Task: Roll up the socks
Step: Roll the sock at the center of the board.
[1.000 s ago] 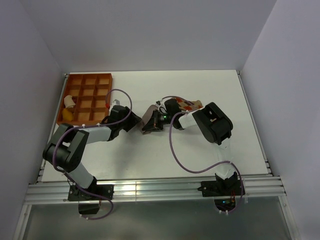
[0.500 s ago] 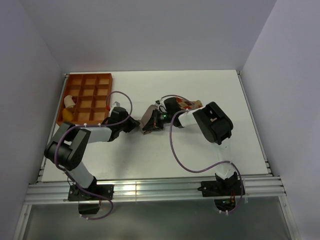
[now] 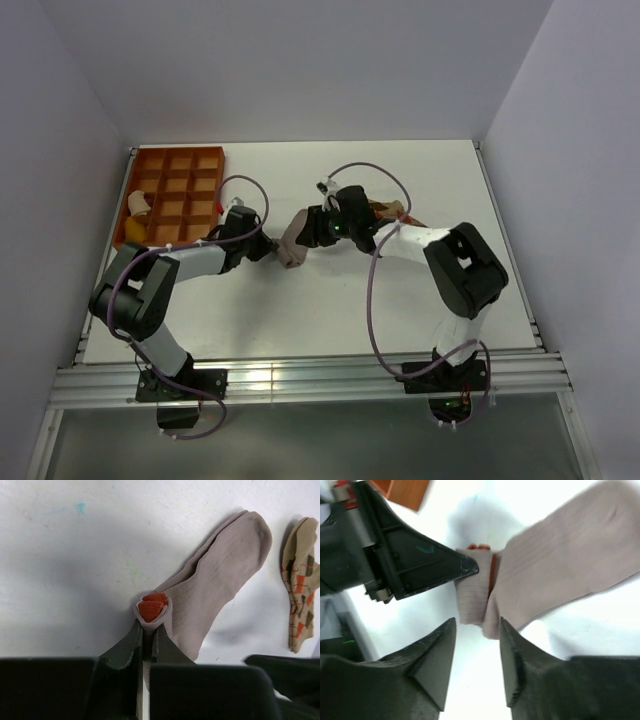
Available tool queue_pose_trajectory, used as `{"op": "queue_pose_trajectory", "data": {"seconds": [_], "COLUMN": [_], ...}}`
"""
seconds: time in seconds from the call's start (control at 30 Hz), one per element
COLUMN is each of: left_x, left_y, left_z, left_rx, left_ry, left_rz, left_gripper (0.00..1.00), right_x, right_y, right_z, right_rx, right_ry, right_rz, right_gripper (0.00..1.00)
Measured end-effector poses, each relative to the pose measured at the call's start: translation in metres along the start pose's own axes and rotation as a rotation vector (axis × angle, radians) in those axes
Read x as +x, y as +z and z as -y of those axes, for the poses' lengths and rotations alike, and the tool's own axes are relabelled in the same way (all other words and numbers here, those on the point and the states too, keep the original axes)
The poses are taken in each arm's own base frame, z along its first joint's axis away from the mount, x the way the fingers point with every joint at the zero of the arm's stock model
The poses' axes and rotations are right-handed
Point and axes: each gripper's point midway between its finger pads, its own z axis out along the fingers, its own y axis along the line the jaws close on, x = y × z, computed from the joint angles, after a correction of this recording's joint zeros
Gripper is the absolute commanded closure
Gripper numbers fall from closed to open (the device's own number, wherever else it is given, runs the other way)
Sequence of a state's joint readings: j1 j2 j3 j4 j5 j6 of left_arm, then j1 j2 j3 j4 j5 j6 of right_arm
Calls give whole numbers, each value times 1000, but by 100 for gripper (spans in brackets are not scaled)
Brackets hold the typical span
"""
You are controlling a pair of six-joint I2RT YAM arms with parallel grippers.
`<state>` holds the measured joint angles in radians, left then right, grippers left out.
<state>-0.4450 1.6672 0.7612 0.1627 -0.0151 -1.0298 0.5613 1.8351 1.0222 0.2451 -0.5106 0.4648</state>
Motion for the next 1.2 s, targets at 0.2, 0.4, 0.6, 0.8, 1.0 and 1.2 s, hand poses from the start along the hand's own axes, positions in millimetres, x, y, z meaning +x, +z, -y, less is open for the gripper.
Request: {"op": "queue_pose_trajectory", "data": {"seconds": [0.2,0.4,0.6,0.8,1.0,1.2], "left_x": [1,4,6,7,7,7], "left_y": [-1,2,1,2,3,2], "left_z": [4,6,6,6,7,7], "left_rx": [-32,-51,-70,-81,-81,-83], "left_ry": [49,75,98,101,101,102], "left_rz": [-15,-36,-46,-54,-55,-58], "left_gripper": [100,100,100,100,100,100], "right_x": [-2,26,33,48,51,51], "right_y": [-2,13,21,34,42,47], "right_z": [-28,-36,-24,-16,-15,-12], "right_rx": [69,123,197,234,249,291], "right_ry": [-320,-506,-588,-650,-680,-703], "right_rz": [90,67,59,29,35,50], "right_gripper": [47,46,47,45,45,53]}}
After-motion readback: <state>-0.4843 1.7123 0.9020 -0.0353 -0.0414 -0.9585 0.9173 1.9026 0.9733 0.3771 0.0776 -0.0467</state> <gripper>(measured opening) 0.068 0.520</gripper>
